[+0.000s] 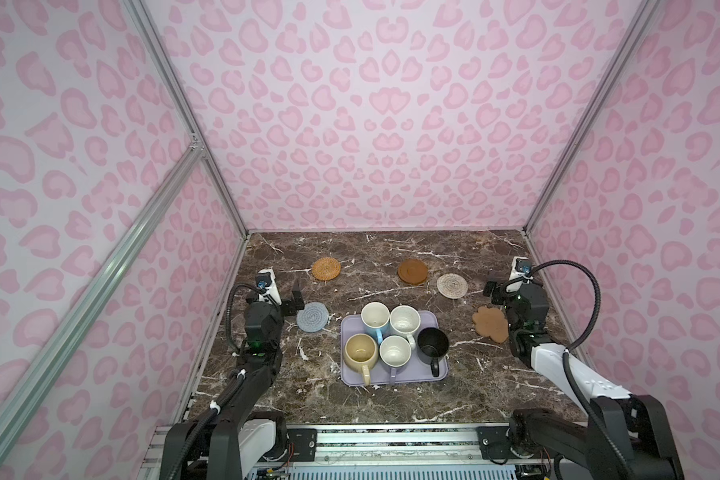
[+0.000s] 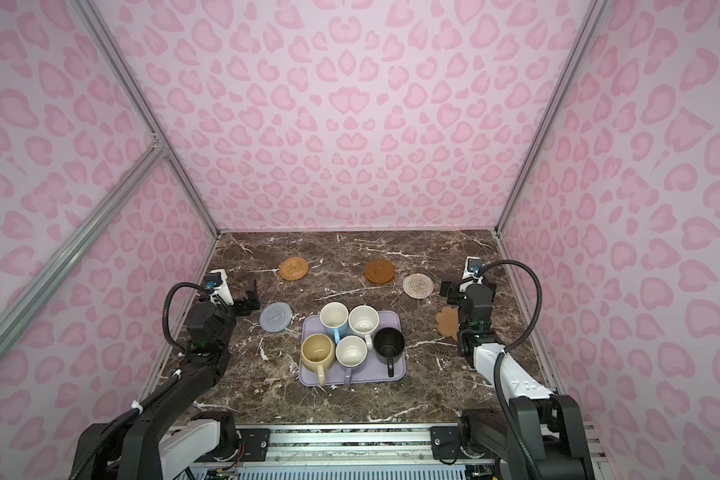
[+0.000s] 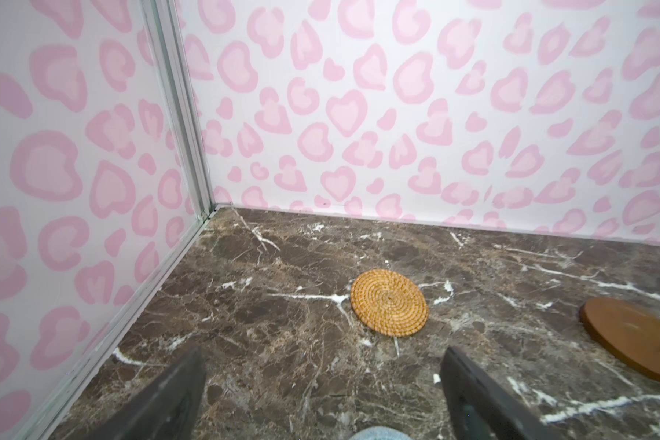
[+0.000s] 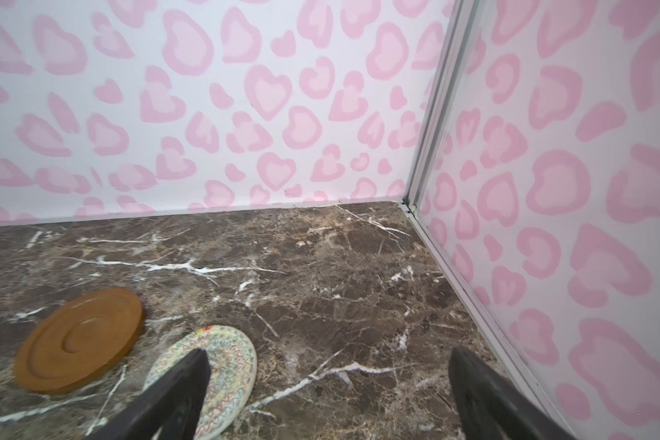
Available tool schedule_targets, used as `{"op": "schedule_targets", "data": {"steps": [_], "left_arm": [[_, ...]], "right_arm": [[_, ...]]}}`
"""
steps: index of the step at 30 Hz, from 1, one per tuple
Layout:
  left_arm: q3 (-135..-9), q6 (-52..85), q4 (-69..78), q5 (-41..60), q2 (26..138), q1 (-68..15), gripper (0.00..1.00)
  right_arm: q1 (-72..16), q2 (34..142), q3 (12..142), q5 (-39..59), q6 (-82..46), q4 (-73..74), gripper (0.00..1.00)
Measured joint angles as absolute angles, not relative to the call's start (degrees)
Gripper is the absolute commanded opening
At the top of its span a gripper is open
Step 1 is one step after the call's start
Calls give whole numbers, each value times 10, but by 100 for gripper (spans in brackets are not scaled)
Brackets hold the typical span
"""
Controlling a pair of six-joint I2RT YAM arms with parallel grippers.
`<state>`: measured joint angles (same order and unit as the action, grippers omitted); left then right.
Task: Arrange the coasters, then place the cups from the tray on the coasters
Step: 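Raise both arms and reach forward toward the coasters beyond the tray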
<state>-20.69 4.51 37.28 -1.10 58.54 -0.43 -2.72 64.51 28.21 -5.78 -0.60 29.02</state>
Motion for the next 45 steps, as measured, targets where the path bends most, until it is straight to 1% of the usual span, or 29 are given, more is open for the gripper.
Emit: {"op": "schedule_targets", "data": {"steps": [2,5,8,10,12,14,16,18,22,25,27,29,31,35,39,41,45], "left_arm": [[-207,72,369,15,549,-4,97],[-246,150,319,22,519,-8,97],[-260,204,316,26,513,-8,96],[-280,257,270,25,517,-7,96],[-314,286,238,26,529,-7,97],[-342,294,236,46,552,-7,97],[-364,306,214,66,582,-9,97],[-404,309,168,69,624,-25,97],[-510,295,61,38,721,-74,97],[-570,288,1,12,803,-81,100],[-597,283,-32,4,849,-87,99],[-633,280,-66,1,896,-92,97],[-675,276,-89,-4,948,-98,93],[-776,263,-150,-26,1049,-106,89],[-873,250,-211,-51,1145,-113,88],[-910,248,-241,-64,1182,-115,83],[-973,249,-288,-85,1237,-114,82]], "right_arm": [[-30,602,291,-44,-22,248,100],[-31,548,302,-45,-95,203,100],[-29,504,304,-15,-154,182,100],[-30,477,302,14,-190,172,100],[-30,465,299,53,-213,174,100],[-30,473,299,94,-227,178,100],[-39,504,315,127,-236,170,100],[-61,545,344,140,-232,152,98],[-138,636,417,123,-199,112,97],[-193,708,478,98,-169,74,97],[-216,754,516,88,-150,56,94],[-228,796,553,85,-136,38,92],[-238,840,596,87,-123,19,91],[-270,904,668,88,-104,-19,89],[-296,965,744,73,-93,-72,85],[-296,985,765,73,-93,-86,84],[-304,1010,778,86,-94,-98,82]]}}
